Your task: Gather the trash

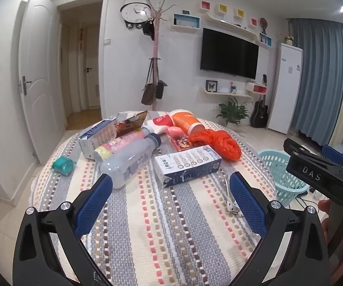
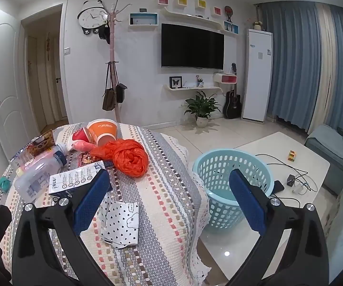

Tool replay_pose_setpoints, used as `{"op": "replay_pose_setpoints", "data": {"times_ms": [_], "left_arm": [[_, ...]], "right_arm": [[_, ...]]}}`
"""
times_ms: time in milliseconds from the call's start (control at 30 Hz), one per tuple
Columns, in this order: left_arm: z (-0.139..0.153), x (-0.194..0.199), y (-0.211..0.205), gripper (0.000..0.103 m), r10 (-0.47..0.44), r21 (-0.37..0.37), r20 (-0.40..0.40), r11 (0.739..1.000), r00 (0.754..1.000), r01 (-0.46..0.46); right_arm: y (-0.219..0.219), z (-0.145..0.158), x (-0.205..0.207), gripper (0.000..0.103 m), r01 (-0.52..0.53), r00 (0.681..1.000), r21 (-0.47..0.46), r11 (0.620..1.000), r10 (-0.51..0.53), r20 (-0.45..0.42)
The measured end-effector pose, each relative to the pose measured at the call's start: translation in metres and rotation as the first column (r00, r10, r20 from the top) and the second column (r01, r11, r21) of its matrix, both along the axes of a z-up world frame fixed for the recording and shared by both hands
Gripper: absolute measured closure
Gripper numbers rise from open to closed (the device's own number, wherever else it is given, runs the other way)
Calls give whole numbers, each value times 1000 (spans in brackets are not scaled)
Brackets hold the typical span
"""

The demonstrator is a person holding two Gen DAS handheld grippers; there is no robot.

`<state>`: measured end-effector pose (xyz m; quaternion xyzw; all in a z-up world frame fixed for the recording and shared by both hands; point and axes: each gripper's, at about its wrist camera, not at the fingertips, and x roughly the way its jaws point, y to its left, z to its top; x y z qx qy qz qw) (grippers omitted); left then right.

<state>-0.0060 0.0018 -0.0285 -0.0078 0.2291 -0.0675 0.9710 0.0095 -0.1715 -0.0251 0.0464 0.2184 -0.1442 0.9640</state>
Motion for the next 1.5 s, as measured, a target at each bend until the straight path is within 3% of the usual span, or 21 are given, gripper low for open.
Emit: {"op": "replay_pose_setpoints", "data": {"times_ms": [367, 767, 1233, 1500], "left_arm": [[1, 0, 5, 8, 6, -17, -10, 1000, 1000, -6], [0, 2, 4, 8, 65, 35, -23, 997, 998, -64], [0, 3, 8, 8, 81, 33, -41, 996, 996, -79], [0, 1, 8, 8, 76, 33, -38, 997, 996, -75]], "right_arm": [[0, 0, 1, 8, 1, 1000, 11, 1000, -1, -1], [-1, 1, -3, 9, 5, 1000, 4, 1000, -5, 7], [3, 1, -3, 13, -13, 1000, -13, 1000, 13, 12], [1, 0, -2, 13, -54, 998, 49, 997, 52, 33]]}}
